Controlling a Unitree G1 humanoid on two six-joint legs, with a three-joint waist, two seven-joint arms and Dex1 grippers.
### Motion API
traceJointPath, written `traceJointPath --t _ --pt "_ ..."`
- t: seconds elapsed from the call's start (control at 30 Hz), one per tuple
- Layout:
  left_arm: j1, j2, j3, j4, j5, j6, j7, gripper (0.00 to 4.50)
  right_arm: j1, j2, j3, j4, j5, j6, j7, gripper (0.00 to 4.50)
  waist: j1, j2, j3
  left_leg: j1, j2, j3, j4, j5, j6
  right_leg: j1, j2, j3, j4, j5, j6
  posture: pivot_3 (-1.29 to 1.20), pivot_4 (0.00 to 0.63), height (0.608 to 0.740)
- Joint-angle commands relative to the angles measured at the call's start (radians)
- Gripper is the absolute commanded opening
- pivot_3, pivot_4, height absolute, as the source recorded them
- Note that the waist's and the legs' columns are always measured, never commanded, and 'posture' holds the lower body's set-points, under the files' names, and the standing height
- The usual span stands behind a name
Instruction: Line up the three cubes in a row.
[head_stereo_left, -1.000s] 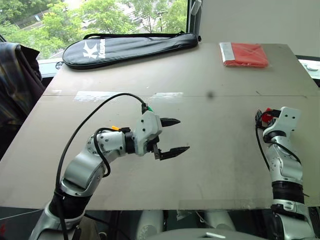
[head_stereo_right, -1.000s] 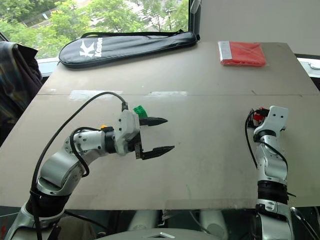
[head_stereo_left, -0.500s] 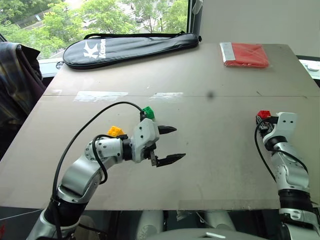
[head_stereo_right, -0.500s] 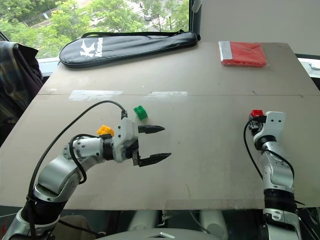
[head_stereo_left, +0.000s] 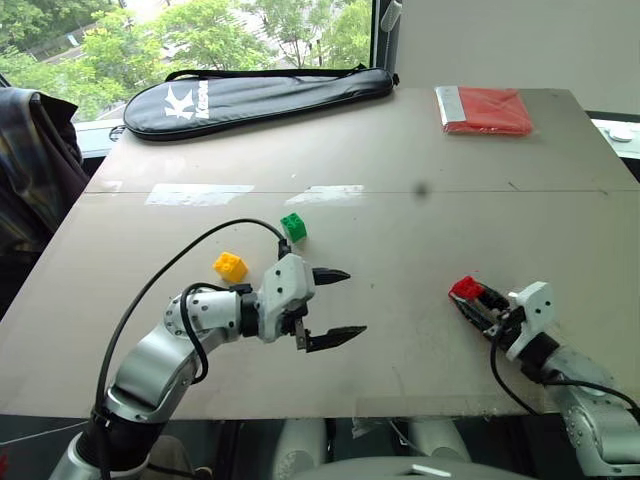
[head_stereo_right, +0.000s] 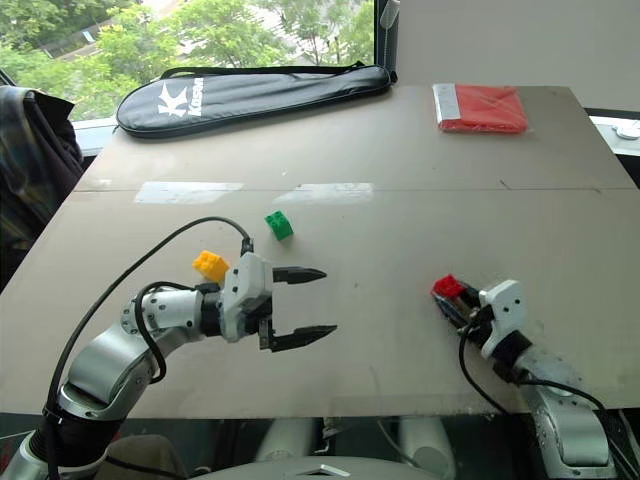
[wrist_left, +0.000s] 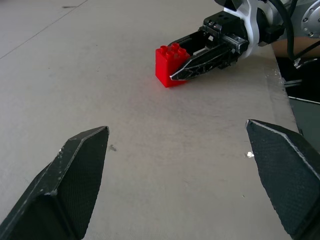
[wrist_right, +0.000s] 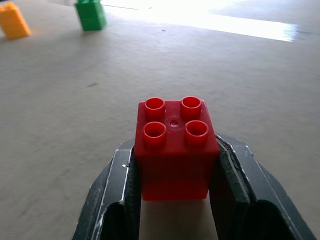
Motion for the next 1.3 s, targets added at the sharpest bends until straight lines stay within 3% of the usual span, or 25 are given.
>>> traceJointPath --t 0.03,0.33,0.6,0.83,0.9,1.0,1.07,1.23,1.3 --pt "-0.023 0.009 -0.009 -0.019 -0.003 -0.011 -0.027 4.5 -0.105 -0.077 -0.019 0.104 0.041 -0.071 0.18 1.28 0.002 0.0 0.0 0.0 0.0 0.0 0.001 0.0 0.0 0.0 0.0 0.0 0.0 0.0 0.0 0.0 0.15 0.708" --pt "-0.028 0.023 -0.004 0.029 0.023 -0.051 -0.074 4.5 -0.542 -0.22 0.049 0.689 0.09 -0.286 0.821 1.28 0.005 -0.003 0.002 0.004 0.0 -0.001 -0.001 0.0 0.0 0.006 0.002 -0.004 0.0 0.002 0.002 0.0 0.15 0.708" --pt "0.03 0.03 0.022 0.0 0.037 -0.066 -0.047 4.5 -0.731 -0.32 0.29 0.908 0.2 -0.412 0.855 1.28 0.001 -0.002 0.004 0.003 0.0 0.0 -0.001 0.0 0.0 0.005 0.0 -0.002 -0.002 0.003 0.003 0.0 0.15 0.708" --pt "0.063 0.021 0.018 -0.02 0.044 -0.074 -0.02 4.5 -0.829 -0.297 0.352 1.035 0.179 -0.439 0.855 1.28 0.003 -0.001 0.004 0.003 0.0 0.0 0.0 0.0 0.0 0.005 0.0 -0.003 -0.001 0.003 0.002 0.0 0.15 0.708" --pt "0.069 0.019 0.02 -0.025 0.045 -0.076 -0.015 4.5 -0.84 -0.295 0.358 1.053 0.167 -0.432 0.855 2.34 0.002 -0.002 0.004 0.003 0.0 0.0 0.0 0.0 0.0 0.005 0.0 -0.002 -0.001 0.003 0.003 0.0 0.15 0.708" --pt "0.076 0.018 0.021 -0.03 0.044 -0.076 -0.008 4.5 -0.845 -0.292 0.354 1.074 0.144 -0.451 0.855 3.37 0.003 -0.002 0.004 0.003 0.0 0.0 0.0 0.0 0.0 0.005 0.0 -0.003 -0.001 0.003 0.003 0.0 0.15 0.708" --pt "0.084 0.017 0.02 -0.032 0.045 -0.078 -0.006 4.5 -0.844 -0.274 0.317 1.093 0.125 -0.482 0.855 4.41 0.002 -0.002 0.004 0.003 0.0 0.0 0.0 0.0 0.0 0.005 0.0 -0.003 -0.001 0.003 0.003 0.0 0.15 0.708" --pt "0.098 0.01 0.025 -0.041 0.04 -0.074 0.013 4.5 -0.841 -0.258 0.25 1.117 0.069 -0.537 0.855 4.46 0.002 -0.001 0.004 0.003 0.0 0.0 0.0 0.0 0.0 0.005 -0.001 -0.002 -0.001 0.003 0.003 0.0 0.15 0.708" --pt "0.129 -0.017 0.061 -0.059 0.013 -0.057 0.062 4.5 -0.803 -0.287 0.214 1.05 0.121 -0.515 0.855 4.46 0.002 -0.001 0.004 0.003 0.0 0.0 0.0 0.0 0.0 0.005 -0.001 -0.002 -0.001 0.003 0.003 0.0 0.15 0.708"
